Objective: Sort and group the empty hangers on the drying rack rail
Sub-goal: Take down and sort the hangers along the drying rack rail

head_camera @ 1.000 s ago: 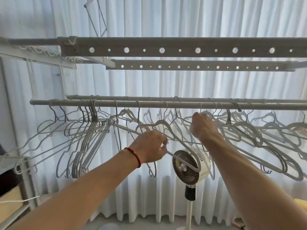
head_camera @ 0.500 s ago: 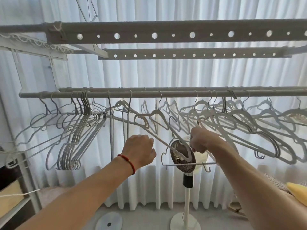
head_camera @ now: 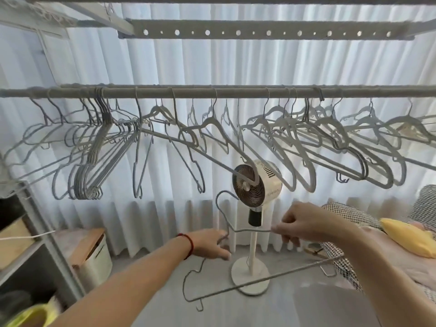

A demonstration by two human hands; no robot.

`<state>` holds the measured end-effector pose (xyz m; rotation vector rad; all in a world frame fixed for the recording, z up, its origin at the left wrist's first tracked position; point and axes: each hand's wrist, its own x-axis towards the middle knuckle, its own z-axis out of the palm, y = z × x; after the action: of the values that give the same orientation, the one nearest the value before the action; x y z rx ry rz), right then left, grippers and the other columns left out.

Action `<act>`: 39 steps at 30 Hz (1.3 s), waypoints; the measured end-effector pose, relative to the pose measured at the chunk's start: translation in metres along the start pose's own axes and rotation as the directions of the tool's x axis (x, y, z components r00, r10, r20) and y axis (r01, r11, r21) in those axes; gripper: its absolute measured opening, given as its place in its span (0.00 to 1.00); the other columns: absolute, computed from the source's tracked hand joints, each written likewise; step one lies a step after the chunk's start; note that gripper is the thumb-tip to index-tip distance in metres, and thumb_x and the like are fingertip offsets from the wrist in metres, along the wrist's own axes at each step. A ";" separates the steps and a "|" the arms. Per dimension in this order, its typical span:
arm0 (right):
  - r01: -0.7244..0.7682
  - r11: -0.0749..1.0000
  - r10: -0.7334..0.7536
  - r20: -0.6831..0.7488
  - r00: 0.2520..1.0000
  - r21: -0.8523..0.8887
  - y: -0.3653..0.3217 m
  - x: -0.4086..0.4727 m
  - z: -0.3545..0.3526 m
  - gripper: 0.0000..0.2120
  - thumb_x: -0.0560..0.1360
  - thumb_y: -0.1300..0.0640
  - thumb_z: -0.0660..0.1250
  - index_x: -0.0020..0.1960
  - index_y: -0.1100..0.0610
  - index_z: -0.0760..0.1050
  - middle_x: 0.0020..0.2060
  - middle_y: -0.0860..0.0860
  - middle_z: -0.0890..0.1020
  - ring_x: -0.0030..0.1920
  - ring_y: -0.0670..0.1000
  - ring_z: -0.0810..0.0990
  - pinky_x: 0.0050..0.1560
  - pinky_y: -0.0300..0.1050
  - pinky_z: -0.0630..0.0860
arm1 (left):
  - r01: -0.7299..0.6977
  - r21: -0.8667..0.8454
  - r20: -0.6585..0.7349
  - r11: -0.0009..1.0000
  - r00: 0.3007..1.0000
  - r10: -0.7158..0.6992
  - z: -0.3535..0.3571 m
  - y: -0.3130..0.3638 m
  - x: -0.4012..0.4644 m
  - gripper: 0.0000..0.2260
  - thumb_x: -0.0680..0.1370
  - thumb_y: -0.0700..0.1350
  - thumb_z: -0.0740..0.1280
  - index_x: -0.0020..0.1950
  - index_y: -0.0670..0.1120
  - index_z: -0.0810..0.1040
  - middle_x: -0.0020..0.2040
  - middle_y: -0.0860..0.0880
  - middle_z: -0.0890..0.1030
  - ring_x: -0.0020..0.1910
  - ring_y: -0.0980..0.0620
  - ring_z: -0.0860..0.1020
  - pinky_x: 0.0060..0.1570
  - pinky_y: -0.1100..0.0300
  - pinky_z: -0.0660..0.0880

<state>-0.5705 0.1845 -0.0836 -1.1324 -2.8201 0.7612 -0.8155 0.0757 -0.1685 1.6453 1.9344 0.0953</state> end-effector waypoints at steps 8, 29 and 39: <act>0.194 0.981 -0.194 -0.016 0.981 -0.027 -0.044 0.020 0.033 0.19 0.78 0.40 0.69 0.36 0.52 0.84 0.30 0.45 0.85 0.27 0.48 0.79 0.36 0.43 0.79 | -0.082 -0.612 0.132 0.787 0.970 0.204 -0.036 -0.056 -0.102 0.22 0.81 0.65 0.60 0.46 0.45 0.71 0.32 0.51 0.67 0.27 0.52 0.67 0.33 0.57 0.76; 0.114 0.948 -0.043 -0.235 0.971 0.299 -0.224 0.139 0.019 0.20 0.84 0.49 0.53 0.51 0.60 0.79 0.47 0.57 0.82 0.38 0.53 0.78 0.36 0.46 0.75 | -0.197 -0.901 -0.357 0.387 0.843 -0.402 -0.171 -0.032 -0.136 0.13 0.82 0.40 0.52 0.39 0.45 0.67 0.18 0.52 0.61 0.14 0.54 0.56 0.20 0.69 0.64; 0.290 0.613 -0.029 -0.346 0.938 0.735 -0.239 0.120 0.019 0.13 0.79 0.61 0.56 0.47 0.65 0.78 0.27 0.52 0.72 0.20 0.47 0.66 0.23 0.41 0.61 | -0.206 -0.885 -0.401 0.418 0.794 -0.457 -0.237 -0.024 -0.102 0.15 0.82 0.39 0.50 0.37 0.45 0.64 0.17 0.52 0.61 0.13 0.55 0.55 0.17 0.70 0.57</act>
<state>-0.8181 0.1065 -0.0151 -0.7200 -1.9051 1.4402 -0.9431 0.0509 0.0557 0.6690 1.8019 1.5221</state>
